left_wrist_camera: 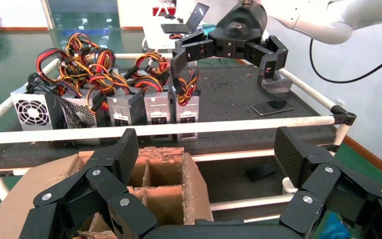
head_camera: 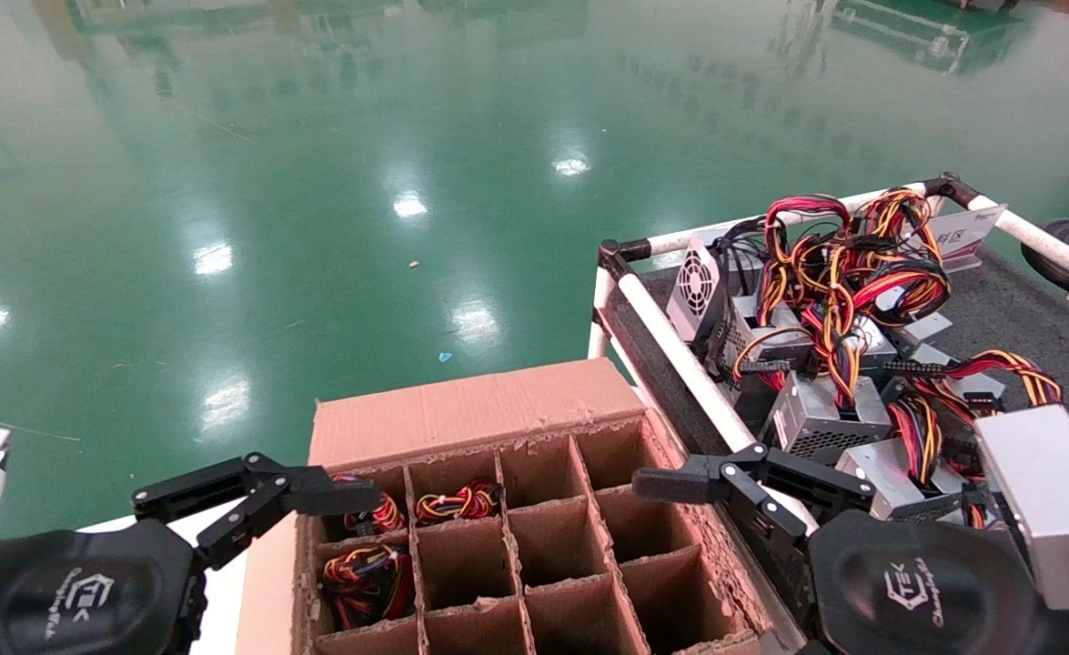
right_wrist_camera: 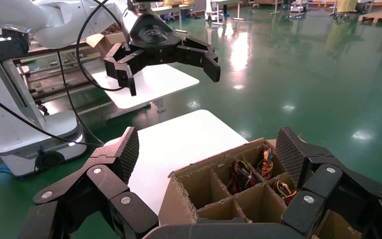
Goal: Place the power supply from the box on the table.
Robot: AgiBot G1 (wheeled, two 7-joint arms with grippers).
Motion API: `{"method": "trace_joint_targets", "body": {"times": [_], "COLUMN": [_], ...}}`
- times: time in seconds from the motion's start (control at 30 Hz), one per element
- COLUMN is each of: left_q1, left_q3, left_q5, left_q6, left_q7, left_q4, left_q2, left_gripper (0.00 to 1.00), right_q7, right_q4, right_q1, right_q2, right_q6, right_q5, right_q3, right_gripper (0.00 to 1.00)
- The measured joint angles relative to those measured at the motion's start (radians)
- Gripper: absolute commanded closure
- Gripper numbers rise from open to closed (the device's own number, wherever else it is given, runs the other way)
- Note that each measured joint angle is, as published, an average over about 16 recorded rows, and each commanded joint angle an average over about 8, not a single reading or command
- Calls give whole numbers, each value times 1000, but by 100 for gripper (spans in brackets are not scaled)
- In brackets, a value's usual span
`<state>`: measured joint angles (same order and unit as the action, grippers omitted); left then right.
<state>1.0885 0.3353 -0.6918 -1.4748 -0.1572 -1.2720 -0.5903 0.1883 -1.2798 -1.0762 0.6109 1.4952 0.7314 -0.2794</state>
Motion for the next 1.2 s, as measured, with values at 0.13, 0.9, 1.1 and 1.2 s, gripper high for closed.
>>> {"method": "trace_joint_targets", "body": {"times": [0.13, 0.9, 1.1, 1.2], "left_q1": [0, 0, 0, 0], "left_q3": [0, 0, 0, 0], "left_q5": [0, 0, 0, 0], "left_q6": [0, 0, 0, 0], "left_q7": [0, 0, 0, 0], "left_q4": [0, 0, 0, 0], "left_q2": [0, 0, 0, 0], "left_gripper": [99, 100, 100, 100], "right_q7": [0, 0, 0, 0], "right_q4": [0, 0, 0, 0], "right_q1": [0, 0, 0, 0], "right_q2": [0, 0, 0, 0], "right_q6": [0, 0, 0, 0], "right_q5": [0, 0, 0, 0], "right_q3": [0, 0, 0, 0], "right_gripper": [0, 0, 0, 0]}}
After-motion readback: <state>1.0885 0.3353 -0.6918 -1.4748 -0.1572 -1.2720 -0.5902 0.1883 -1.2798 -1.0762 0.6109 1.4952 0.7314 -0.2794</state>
